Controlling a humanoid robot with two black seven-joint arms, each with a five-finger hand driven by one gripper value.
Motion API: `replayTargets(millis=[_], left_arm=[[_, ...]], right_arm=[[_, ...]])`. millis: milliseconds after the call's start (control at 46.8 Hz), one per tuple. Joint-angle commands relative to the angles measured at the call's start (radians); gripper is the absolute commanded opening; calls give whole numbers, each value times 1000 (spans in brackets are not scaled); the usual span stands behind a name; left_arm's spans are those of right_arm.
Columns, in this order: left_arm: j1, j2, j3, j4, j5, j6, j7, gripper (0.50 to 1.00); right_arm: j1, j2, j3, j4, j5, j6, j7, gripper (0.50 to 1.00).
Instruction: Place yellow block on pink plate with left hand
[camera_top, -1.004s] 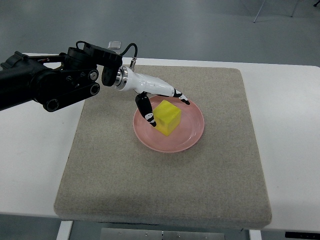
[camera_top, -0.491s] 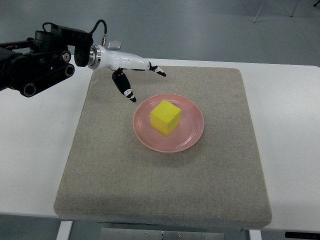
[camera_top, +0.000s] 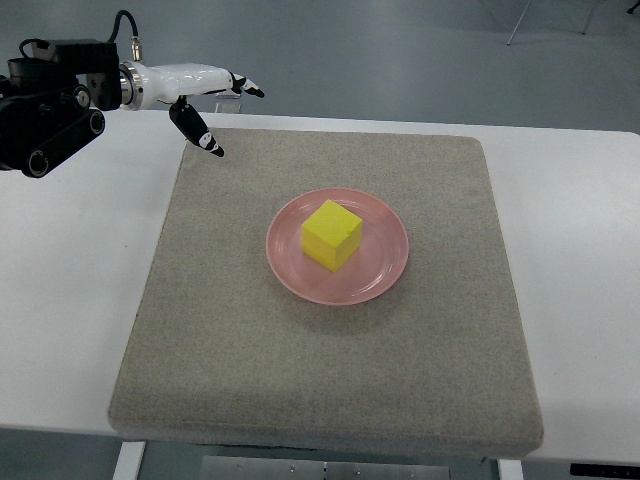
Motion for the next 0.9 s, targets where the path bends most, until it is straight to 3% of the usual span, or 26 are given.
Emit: replayTargets(millis=[0, 192, 384, 705, 876], left_arm=[[15, -36, 1, 83, -76, 12, -1, 900], [63, -125, -1, 250, -228, 98, 1, 902], [84, -166, 2, 327, -408, 114, 21, 902], [110, -197, 1, 348, -696, 114, 157, 915], [112, -203, -2, 342, -842, 114, 172, 919]], right_arm=[[1, 0, 0, 0, 0, 0, 0, 924], [0, 0, 0, 0, 0, 0, 0, 924], [0, 0, 0, 1, 0, 0, 0, 924], [0, 0, 0, 0, 0, 0, 0, 924], [0, 0, 0, 0, -1, 0, 0, 924]])
